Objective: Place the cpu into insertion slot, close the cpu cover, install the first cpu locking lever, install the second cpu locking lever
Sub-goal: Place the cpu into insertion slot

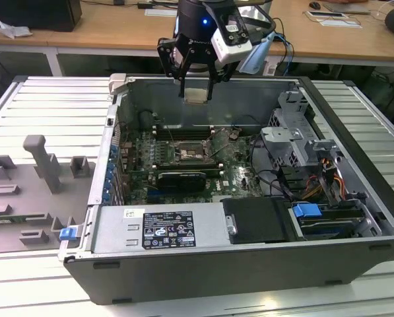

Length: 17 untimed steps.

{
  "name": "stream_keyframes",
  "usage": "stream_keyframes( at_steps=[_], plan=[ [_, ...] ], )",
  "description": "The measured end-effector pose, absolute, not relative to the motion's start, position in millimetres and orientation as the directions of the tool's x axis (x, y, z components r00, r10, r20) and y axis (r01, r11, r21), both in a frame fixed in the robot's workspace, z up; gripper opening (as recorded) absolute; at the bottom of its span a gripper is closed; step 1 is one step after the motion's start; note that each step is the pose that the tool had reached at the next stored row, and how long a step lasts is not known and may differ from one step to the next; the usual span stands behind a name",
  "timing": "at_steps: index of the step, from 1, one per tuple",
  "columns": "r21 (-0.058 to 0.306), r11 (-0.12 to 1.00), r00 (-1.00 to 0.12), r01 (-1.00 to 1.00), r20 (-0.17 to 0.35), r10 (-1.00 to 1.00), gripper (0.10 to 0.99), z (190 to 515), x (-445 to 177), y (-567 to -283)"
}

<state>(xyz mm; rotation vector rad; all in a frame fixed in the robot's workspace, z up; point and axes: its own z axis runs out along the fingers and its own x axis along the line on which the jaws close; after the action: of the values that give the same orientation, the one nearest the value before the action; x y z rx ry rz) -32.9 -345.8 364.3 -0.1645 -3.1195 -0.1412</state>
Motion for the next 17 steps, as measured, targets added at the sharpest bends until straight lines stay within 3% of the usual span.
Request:
stream_keyframes(
  at_steps=[17],
  plan=[
    [0.089, 0.988, -0.992, 0.126, 0.019, 0.125, 0.537, 364.2, -32.9, -345.8]
  ],
)
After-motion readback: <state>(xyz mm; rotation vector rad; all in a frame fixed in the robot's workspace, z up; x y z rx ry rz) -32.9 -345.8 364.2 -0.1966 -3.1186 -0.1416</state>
